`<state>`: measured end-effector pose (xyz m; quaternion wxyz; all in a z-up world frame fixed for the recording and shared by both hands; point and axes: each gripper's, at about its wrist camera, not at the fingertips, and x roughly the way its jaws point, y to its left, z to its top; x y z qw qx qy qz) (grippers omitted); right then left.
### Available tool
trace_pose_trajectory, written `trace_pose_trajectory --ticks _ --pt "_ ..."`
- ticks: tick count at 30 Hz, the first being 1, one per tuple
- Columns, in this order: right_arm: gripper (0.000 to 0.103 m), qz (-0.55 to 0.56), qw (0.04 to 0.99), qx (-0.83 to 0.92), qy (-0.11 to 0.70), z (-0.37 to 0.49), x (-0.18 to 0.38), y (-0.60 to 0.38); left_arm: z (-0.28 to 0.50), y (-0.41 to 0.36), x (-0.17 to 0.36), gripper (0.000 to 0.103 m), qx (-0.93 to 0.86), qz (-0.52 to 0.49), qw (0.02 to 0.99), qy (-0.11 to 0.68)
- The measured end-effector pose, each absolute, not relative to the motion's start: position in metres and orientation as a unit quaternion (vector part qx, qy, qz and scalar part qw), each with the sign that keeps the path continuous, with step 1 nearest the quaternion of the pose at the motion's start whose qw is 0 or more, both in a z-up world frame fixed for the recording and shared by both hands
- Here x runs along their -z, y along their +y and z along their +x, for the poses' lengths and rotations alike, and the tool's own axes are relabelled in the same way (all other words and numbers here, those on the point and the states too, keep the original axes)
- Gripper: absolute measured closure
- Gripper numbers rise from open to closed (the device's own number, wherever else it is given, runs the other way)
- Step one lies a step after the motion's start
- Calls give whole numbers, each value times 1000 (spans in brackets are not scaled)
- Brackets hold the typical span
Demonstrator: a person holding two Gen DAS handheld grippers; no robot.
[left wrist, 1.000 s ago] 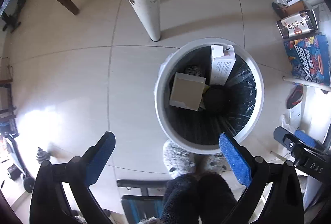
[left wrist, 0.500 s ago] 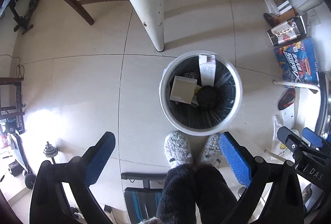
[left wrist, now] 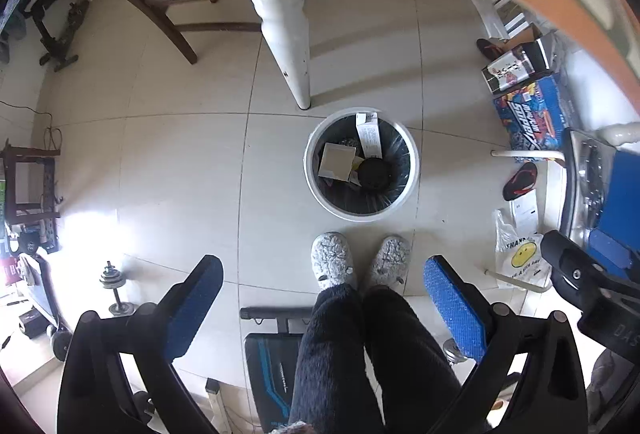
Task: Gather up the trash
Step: 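Move both tools back over the table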
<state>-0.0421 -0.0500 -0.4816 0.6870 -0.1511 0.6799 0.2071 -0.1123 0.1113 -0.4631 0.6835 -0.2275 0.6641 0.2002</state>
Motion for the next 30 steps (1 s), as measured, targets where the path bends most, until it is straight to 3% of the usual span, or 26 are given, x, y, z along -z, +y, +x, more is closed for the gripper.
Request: trace_pose_trajectory --ticks 10,17,23,30 --pt "0 -133 700 -212 668 -56 364 -57 -117 112 375 0 -185 -235 710 637" --pt "0 -69 730 -228 640 -28 281 -51 -70 135 310 0 -199 -216 751 592" --pt "0 -19 754 -226 617 39 242 -44 10 168 266 0 -215 -189 782 553" --pt "0 14 764 -195 615 193 234 -48 157 182 244 0 -232 -99 802 541"
